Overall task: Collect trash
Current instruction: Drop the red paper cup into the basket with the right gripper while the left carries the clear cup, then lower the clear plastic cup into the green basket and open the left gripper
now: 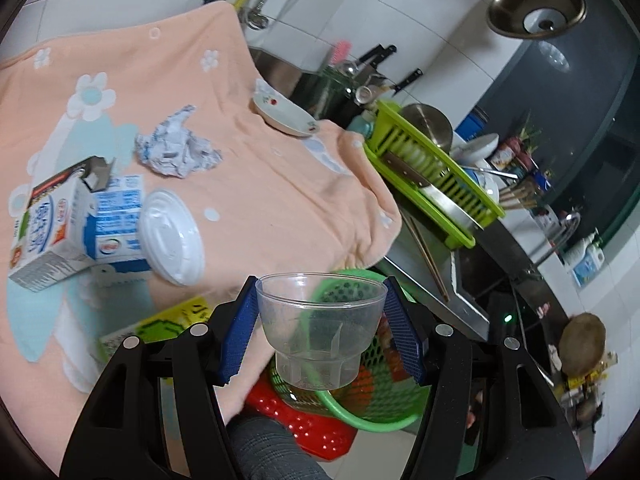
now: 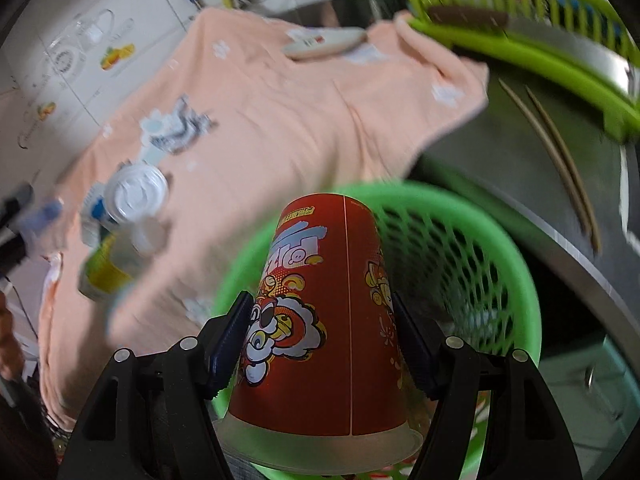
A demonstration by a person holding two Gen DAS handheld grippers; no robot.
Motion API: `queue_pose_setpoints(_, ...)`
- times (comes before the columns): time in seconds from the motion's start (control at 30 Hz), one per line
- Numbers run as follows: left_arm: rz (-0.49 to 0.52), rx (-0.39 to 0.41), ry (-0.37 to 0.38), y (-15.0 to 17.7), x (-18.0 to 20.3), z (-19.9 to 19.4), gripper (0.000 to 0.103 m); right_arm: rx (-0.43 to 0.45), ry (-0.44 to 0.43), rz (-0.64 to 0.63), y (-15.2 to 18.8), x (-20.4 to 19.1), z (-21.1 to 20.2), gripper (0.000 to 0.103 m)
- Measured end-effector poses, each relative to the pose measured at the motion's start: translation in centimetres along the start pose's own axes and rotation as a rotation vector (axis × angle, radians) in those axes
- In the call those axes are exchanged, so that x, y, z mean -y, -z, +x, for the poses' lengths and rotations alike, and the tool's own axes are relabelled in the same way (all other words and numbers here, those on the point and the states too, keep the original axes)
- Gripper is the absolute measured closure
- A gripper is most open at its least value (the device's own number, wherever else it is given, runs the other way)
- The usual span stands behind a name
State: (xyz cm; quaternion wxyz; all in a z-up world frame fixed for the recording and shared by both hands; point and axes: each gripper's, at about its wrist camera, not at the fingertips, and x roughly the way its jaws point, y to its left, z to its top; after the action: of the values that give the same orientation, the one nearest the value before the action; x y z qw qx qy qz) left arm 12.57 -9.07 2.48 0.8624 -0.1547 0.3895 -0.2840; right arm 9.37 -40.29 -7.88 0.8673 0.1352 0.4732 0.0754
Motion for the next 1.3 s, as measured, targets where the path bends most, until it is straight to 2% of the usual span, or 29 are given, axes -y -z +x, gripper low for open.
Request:
queue_pose_setpoints(0.33, 0.035, -0.049, 0.013, 1.1, 1.9, 2.0, 0.042, -0.057, 0.141, -0.043, 3.3, 1.4, 3.1, 0.036)
queue_pose_setpoints(0.77, 0.059, -0.087, 0.028, 1.7, 3.2, 3.7, 0.042, -0.091, 0.162, -0.054, 4.4, 1.9, 4.1, 0.036)
queue_pose_setpoints(1.07, 0.066, -0.091, 0.03, 1.8, 3.4, 4.0, 0.042, -0.058, 0.14, -0.045, 4.0, 1.7, 2.8, 0.035)
queue_pose_setpoints(1.3, 0.078, -0.117, 0.034, 2.1, 4.0, 5.2, 0.042, 0.0, 0.139, -0.057, 3.6, 1.4, 0.0, 0.03)
